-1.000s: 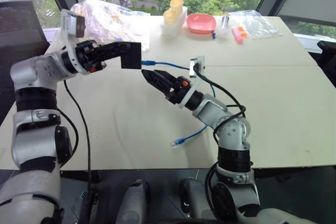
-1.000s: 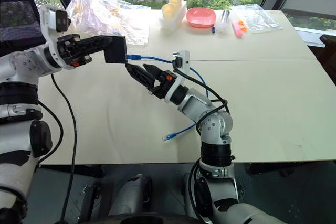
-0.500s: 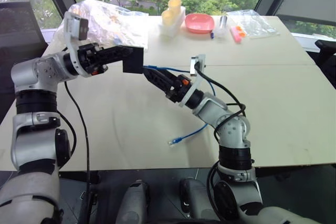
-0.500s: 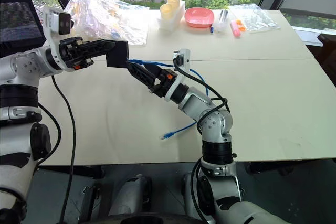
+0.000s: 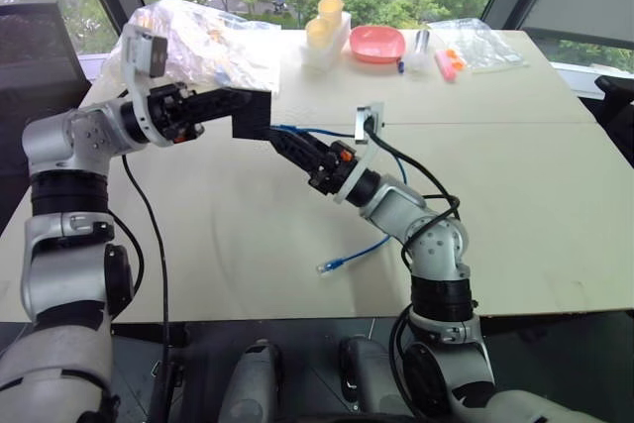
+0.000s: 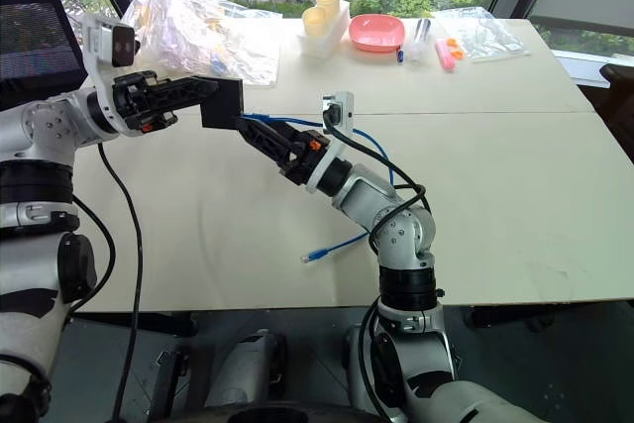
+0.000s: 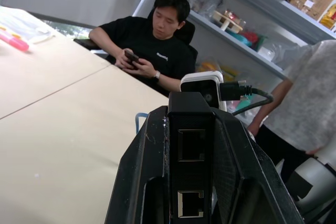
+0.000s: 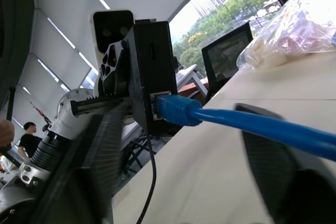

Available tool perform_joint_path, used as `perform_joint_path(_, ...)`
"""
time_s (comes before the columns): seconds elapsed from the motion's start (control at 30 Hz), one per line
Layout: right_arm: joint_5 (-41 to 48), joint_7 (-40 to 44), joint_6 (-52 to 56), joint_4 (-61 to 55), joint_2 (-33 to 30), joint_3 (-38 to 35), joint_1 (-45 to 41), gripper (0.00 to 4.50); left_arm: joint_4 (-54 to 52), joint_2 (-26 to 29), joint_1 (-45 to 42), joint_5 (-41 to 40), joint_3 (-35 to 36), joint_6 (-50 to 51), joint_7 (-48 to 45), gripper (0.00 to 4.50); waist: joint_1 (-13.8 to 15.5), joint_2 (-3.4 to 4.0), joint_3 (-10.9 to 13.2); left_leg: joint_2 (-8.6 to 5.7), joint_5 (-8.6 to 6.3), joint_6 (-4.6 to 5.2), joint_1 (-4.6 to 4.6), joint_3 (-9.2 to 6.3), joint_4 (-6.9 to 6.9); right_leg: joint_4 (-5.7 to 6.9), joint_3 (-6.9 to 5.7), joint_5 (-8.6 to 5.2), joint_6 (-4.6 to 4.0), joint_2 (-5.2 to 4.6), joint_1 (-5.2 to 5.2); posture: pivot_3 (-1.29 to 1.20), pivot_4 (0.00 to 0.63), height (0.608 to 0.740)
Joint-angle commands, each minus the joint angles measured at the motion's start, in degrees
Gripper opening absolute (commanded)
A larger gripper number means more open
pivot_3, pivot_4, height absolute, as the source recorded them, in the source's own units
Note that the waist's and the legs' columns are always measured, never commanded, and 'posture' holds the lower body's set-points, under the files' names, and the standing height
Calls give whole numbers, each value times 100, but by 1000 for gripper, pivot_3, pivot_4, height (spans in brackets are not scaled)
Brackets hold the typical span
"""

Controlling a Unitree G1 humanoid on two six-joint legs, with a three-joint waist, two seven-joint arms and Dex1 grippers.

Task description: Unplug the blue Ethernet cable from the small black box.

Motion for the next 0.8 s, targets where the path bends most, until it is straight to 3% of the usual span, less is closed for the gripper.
perform_joint_path(0.03,249,44,-67,-167,70,46,-27,1002,-92,75,-46,-121,57,-52,-44,509,-3,0,0,0,0,0,0,0,0,0,0,0,0,0,0,0,150,740)
perform_joint_path(0.1,284,43,-76,-156,60,60,-24,38,-91,80,-43,-126,53,-58,-39,509,0,1,0,1,0,0,0,0,0,0,0,0,0,0,0,0,150,740)
perform_joint_path(0.53,370,-36,-37,-177,-63,24,-3,38,-4,83,-126,-163,143,-128,90,509,0,1,0,1,0,0,0,0,-1,-1,0,-1,-1,0,-1,0,150,740)
perform_joint_path(0.67,1016,-459,3,-163,-238,-810,74,38,253,162,-336,-208,340,-199,209,509,13,1,0,5,0,0,0,0,-1,-2,0,0,-1,-1,-1,0,150,740)
perform_joint_path(0.8,1656,-669,65,-225,-793,-1412,344,38,350,219,-375,-201,344,-265,258,509,18,1,0,3,0,0,-4,1,-1,-7,0,0,0,-11,1,0,150,740)
